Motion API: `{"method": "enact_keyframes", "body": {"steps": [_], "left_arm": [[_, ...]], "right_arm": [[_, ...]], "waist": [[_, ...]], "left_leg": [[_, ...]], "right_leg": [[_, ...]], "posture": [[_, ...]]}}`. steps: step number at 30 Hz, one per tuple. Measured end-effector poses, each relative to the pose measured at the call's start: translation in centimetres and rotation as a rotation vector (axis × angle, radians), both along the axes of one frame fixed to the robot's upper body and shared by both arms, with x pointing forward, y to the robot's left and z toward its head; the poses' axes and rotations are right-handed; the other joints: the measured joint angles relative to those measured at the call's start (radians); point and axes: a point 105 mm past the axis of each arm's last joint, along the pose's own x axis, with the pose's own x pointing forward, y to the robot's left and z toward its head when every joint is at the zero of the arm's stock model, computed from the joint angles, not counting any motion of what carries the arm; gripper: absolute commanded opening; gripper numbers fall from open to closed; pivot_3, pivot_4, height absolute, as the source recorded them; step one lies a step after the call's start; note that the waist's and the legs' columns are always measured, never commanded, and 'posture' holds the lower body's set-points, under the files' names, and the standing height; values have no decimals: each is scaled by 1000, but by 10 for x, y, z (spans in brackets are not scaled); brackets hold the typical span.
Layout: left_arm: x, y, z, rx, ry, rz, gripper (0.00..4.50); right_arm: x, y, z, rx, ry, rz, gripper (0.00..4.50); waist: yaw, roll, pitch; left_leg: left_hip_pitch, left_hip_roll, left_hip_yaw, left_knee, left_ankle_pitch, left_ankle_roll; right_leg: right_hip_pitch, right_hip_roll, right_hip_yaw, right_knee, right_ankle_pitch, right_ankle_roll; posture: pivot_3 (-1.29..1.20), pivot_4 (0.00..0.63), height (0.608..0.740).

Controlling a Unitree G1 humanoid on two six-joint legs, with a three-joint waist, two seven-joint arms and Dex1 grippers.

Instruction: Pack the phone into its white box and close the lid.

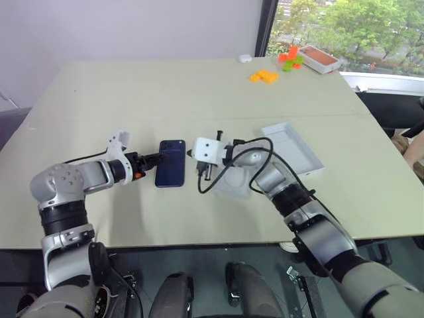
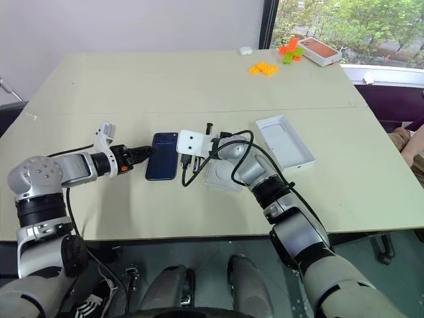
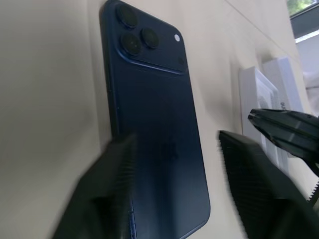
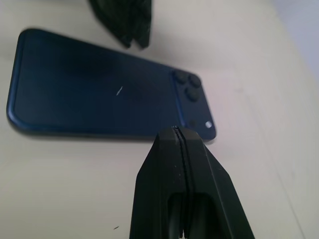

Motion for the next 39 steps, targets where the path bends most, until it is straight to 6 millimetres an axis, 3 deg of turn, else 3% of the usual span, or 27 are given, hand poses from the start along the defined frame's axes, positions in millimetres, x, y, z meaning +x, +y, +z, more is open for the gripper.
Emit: {"method": "enact_keyframes", "body": {"steps": [14, 36, 39], "left_arm": [[4, 6, -13, 21, 104, 53, 2746], [13, -16, -21, -37, 136, 20, 2746], [12, -29, -21, -77, 151, -15, 2746]], "right_arm": [[3, 3, -16, -97, -9, -17, 0], [-2, 11, -29, -154, 16, 5, 0], [-1, 10, -30, -156, 14, 1, 0]], "waist": [[-16, 0, 0], [3, 0, -2], [9, 0, -2]], "left_leg": [[0, -1, 0, 0, 1, -2], [3, -3, -2, 0, 2, -4], [3, -3, -3, 0, 2, -4]], "right_leg": [[0, -1, 0, 0, 0, 0], [4, -2, 0, 0, 0, 0], [4, -2, -1, 0, 0, 0]], "posture": [[0, 150, 740], [0, 150, 740], [0, 150, 740]]}}
